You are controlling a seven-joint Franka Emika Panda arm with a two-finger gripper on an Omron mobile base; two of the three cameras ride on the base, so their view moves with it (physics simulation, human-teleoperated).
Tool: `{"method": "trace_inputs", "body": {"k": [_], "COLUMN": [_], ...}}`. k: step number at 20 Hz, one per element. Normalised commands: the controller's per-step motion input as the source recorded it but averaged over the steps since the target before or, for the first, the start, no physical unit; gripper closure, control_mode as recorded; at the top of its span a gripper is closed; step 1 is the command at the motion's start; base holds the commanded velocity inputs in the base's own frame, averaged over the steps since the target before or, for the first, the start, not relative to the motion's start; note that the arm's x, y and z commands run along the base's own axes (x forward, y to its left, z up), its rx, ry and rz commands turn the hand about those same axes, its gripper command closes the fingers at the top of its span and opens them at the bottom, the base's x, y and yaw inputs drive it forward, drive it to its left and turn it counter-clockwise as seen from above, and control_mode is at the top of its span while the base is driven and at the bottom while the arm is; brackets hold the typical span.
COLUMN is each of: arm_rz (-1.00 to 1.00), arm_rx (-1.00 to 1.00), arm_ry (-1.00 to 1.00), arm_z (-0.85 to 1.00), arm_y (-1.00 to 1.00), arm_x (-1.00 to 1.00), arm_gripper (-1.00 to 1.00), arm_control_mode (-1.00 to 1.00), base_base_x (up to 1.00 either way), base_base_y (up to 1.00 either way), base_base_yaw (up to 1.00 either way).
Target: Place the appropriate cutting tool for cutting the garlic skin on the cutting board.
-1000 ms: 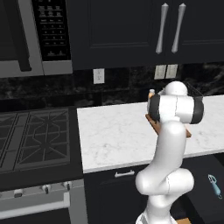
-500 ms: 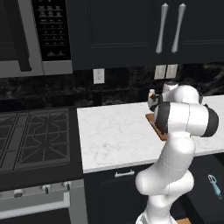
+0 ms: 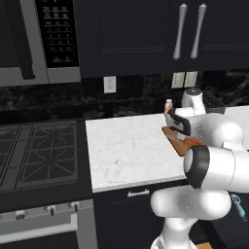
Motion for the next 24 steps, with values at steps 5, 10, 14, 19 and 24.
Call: {"method": "trace_inputs", "body": {"k": [5,10,14,19,24], "arm_rz": [0.02,0.02,0.15,0.02,0.00], "arm_rx": [-0.04,-0.03,-0.05,0.00,0.00], "arm_ry": [0.00,0.00,-0.12,-0.20,-0.04], "arm_z": [0.97,0.17,-0.05,0.48,0.03], "arm_y": [0.37,0.50,0.57,0.23,0.02], "arm_x": [-0.74,-0.84,-1.00,-0.87,-0.10], "arm_gripper": [-1.00,-1.00,-1.00,-1.00,-1.00], "arm_control_mode": [-1.00,-1.00,-1.00,-1.00,-1.00], "base_base_x": [0.00,0.00,0.00,0.00,0.00], "base_base_y": [0.00,0.00,0.00,0.00,0.00], "base_base_yaw": [0.00,0.00,0.00,0.00,0.00]}}
